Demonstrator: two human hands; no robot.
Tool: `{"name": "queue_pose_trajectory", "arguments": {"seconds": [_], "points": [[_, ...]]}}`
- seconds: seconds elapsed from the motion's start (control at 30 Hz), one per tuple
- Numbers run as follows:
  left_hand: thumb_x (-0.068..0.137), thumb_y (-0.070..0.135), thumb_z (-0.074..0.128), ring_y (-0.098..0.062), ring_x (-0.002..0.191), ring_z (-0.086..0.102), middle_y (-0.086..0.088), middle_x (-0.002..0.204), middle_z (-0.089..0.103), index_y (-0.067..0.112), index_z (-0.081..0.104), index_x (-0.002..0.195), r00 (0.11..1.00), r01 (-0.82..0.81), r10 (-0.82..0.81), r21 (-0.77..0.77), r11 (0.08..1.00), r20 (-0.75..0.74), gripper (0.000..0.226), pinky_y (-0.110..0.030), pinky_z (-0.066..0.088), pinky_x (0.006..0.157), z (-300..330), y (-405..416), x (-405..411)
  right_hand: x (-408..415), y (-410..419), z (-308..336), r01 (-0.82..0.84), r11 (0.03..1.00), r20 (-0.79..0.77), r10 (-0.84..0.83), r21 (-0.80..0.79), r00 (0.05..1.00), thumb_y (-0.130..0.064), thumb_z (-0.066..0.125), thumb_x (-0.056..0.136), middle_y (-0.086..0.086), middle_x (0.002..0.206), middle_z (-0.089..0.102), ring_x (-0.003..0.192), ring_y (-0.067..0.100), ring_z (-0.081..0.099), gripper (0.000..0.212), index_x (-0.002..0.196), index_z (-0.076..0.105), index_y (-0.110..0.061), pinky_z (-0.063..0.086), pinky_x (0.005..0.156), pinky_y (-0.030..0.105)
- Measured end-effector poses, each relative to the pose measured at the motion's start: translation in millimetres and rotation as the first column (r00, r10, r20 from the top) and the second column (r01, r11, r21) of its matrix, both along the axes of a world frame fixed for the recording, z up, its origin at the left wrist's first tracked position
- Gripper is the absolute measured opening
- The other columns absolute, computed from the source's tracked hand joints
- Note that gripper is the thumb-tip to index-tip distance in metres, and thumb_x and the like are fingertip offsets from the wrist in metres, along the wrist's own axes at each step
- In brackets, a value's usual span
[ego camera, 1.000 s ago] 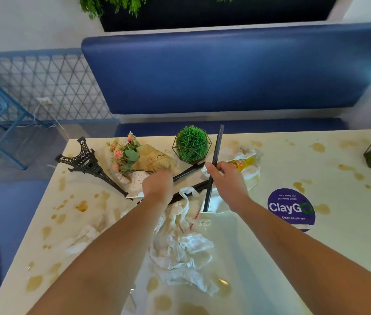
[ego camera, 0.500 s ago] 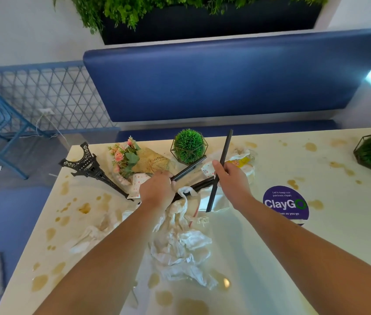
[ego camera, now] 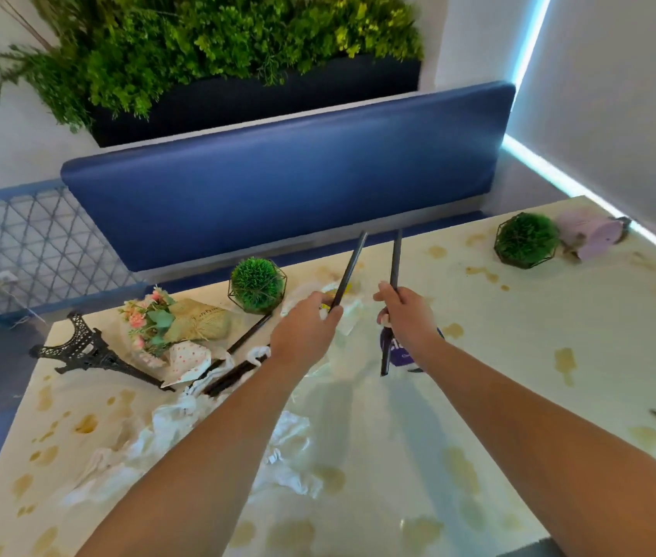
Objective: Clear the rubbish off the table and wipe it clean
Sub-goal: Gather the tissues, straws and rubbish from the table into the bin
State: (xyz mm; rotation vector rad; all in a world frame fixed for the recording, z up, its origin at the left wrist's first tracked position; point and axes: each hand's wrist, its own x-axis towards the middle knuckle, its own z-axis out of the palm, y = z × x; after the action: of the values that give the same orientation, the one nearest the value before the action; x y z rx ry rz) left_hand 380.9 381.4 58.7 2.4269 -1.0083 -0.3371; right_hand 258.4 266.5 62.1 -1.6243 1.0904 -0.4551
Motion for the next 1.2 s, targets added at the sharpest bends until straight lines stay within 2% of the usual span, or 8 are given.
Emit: {"name": "queue_pose_trajectory", "arguments": {"seconds": [0.13,0.23,0.37,0.5,0.63,0.77,0.93,1.2], "points": [[0.096,0.05,0.049,-0.013,0.089,0.063,0.008,0.116,0.062,0.032,0.059,0.113,0.982,0.159,-0.168,-0.095,0.983,-0.09,0.027,-0.027,0.05,0.062,8,-54,-62,-55,-35,8,0.131,0.99,0.009,-0.131,-0.047,0.991,-0.048,0.031,0.103,0.004,0.084,0.066,0.081,0.02,0.061,0.045,0.111,0.063,-0.016,0.044,0.067,0.031],[0.097,0.046,0.05,-0.016,0.103,0.059,0.007,0.118,0.063,0.031,0.058,0.113,0.951,0.231,-0.254,-0.143,0.962,-0.175,0.023,-0.032,0.05,0.081,16,-90,-101,-94,-59,9,0.236,0.972,0.042,-0.235,-0.014,0.971,-0.048,0.035,0.102,0.008,0.08,0.068,0.081,0.026,0.064,0.042,0.117,0.052,-0.013,0.044,0.067,0.031],[0.096,0.048,0.051,-0.016,0.098,0.06,0.007,0.113,0.061,0.037,0.051,0.114,0.896,0.34,-0.376,-0.177,0.924,-0.237,0.02,-0.038,0.052,0.084,28,-142,-168,-168,-97,16,0.351,0.936,0.044,-0.351,0.022,0.935,-0.045,0.04,0.101,0.006,0.073,0.071,0.079,0.024,0.066,0.037,0.115,0.05,-0.012,0.044,0.066,0.031],[0.096,0.047,0.051,-0.014,0.07,0.066,0.003,0.111,0.053,0.038,0.047,0.117,0.833,0.438,-0.461,-0.142,0.887,-0.305,0.023,-0.038,0.056,0.08,31,-185,-239,-245,-127,16,0.428,0.904,0.02,-0.428,-0.006,0.903,-0.042,0.043,0.101,0.003,0.08,0.068,0.072,0.019,0.061,0.035,0.104,0.054,-0.01,0.041,0.058,0.03],[0.095,0.045,0.052,-0.02,0.065,0.068,0.004,0.102,0.056,0.034,0.048,0.116,0.765,0.533,-0.534,-0.114,0.839,-0.36,0.024,-0.042,0.056,0.081,25,-222,-311,-321,-155,11,0.497,0.867,-0.035,-0.498,-0.022,0.867,-0.045,0.046,0.099,-0.001,0.07,0.06,0.067,0.019,0.061,0.034,0.097,0.056,-0.012,0.038,0.053,0.028],[0.094,0.046,0.051,-0.013,0.069,0.067,-0.001,0.102,0.063,0.035,0.049,0.116,0.737,0.606,-0.59,-0.065,0.793,-0.331,0.024,-0.031,0.053,0.075,16,-255,-366,-383,-181,0,0.561,0.828,-0.048,-0.56,0.004,0.827,-0.046,0.052,0.097,-0.002,0.065,0.056,0.064,0.023,0.057,0.032,0.094,0.056,-0.015,0.043,0.061,0.033],[0.094,0.048,0.05,-0.017,0.067,0.066,0.002,0.081,0.068,0.036,0.049,0.113,0.682,0.685,-0.645,-0.009,0.729,-0.345,0.023,-0.035,0.052,0.07,1,-289,-442,-463,-204,-11,0.565,0.821,-0.204,-0.569,-0.083,0.797,-0.049,0.047,0.098,0.001,0.071,0.062,0.059,0.016,0.055,0.03,0.096,0.053,-0.02,0.039,0.052,0.028],[0.094,0.053,0.048,-0.017,0.068,0.066,0.002,0.101,0.066,0.038,0.046,0.106,0.637,0.738,-0.681,0.031,0.674,-0.363,0.019,-0.03,0.048,0.066,-22,-324,-522,-560,-229,-28,0.525,0.821,-0.454,-0.564,-0.223,0.69,-0.054,0.044,0.097,-0.001,0.077,0.064,0.065,0.018,0.062,0.035,0.101,0.057,-0.021,0.052,0.056,0.034]]}}
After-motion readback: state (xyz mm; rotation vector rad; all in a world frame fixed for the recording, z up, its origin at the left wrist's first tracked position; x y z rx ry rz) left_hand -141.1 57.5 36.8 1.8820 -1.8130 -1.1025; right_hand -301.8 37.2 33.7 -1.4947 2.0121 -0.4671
